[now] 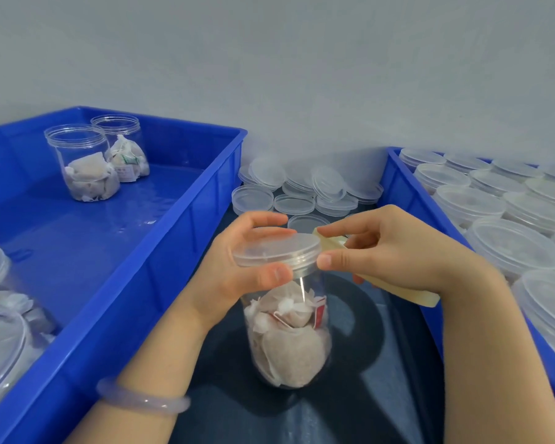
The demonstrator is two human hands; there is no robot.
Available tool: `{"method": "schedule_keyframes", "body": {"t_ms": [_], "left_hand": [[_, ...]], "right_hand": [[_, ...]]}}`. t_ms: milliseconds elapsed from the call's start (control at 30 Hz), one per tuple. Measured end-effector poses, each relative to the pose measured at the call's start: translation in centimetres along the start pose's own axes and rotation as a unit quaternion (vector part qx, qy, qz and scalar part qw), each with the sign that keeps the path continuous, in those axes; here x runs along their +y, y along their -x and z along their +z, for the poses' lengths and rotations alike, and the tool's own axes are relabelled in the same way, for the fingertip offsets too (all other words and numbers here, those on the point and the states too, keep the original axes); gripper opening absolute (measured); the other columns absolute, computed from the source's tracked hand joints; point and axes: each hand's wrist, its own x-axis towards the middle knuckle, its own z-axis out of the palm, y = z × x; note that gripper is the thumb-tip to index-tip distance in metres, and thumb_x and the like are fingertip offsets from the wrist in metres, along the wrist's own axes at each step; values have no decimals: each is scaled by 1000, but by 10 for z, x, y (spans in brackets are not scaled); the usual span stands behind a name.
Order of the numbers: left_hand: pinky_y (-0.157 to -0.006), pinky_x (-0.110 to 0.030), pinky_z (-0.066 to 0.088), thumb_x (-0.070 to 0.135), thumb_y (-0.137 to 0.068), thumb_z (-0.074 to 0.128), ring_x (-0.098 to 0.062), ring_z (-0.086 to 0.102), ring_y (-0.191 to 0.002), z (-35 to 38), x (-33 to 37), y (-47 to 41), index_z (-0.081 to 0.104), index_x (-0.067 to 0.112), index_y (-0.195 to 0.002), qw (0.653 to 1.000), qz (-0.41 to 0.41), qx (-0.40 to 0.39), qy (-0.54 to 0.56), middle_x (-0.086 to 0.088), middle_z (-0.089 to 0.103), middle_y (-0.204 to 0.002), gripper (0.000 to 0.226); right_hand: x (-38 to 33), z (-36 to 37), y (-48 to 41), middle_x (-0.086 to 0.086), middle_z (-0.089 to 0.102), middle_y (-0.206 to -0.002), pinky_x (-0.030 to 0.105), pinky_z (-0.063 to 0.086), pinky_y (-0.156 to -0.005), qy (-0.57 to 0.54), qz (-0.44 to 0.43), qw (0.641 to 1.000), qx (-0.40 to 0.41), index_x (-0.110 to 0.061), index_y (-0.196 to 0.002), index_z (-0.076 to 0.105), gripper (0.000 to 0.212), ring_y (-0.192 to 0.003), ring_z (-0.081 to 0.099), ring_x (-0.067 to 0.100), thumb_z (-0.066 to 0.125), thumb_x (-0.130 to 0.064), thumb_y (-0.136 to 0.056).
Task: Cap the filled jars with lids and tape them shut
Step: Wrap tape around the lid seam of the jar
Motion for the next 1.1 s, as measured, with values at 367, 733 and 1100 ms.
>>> {"method": "schedule_keyframes", "body": {"t_ms": [367,733,1100], "left_hand": [[-87,-12,45,54,-48,72,5,56,-110,-4,28,1,74,41,-86,983,-11,-4,-185,20,60,-118,41],[-85,-29,51,34,-51,85,-6,66,-94,10,25,1,69,15,-80,986,1,46,-159,14,70,-97,38],[-80,-11,44,35,-50,87,-1,63,-90,16,25,-15,69,16,-75,972,83,16,-219,9,67,-94,36]], "right_hand": [[-2,8,-7,-8,66,-82,24,44,-70,24,24,999,4,-41,-123,55,98,-63,65,1,57,-82,-34],[-3,-2,1,-11,65,-102,32,47,-96,-20,-21,999,-14,-50,-124,55,80,-92,61,-2,73,-65,-48],[13,-6,-4,-13,68,-81,23,49,-76,9,28,999,29,-31,-114,66,70,-66,66,1,73,-62,-52]]}}
